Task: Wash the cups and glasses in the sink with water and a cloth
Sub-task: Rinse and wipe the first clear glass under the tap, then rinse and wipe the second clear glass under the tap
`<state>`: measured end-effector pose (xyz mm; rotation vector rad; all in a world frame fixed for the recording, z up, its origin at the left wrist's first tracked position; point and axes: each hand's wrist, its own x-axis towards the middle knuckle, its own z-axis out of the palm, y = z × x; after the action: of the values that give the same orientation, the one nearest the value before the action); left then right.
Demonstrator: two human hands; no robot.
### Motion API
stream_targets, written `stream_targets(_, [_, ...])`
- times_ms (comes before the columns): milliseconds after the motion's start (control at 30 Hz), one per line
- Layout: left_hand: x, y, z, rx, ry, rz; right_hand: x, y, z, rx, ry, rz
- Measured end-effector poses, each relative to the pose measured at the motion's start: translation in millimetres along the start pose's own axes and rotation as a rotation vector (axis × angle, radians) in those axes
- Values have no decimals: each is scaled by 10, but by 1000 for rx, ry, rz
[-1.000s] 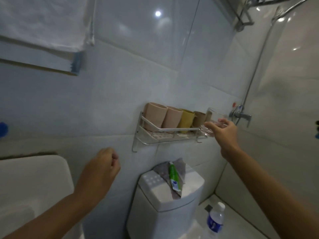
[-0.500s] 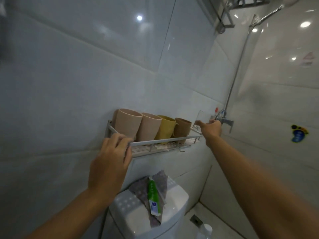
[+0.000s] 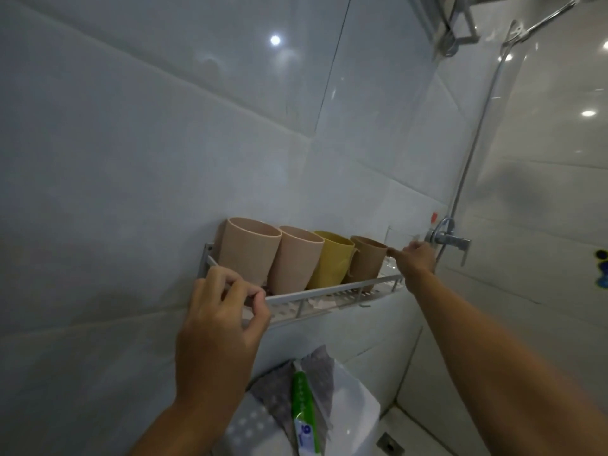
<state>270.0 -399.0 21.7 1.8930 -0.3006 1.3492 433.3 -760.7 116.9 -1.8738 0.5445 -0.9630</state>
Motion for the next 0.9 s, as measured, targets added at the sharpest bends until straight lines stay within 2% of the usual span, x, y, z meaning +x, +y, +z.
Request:
stream_targets(333, [-21,11,17,10,9,-13,-1,124,180,-157,-66,-4])
stream_targets(700, [-19,-32,25,2,31,31,133,257,214,-230,-174,155])
stream_targets(833, [-14,-13,3,5,7,-3,-106,94,87,-114,-169,154])
stream_targets(900, [-7,2,-11,-2,-25,-16,-182,127,-13,-29,-102,93])
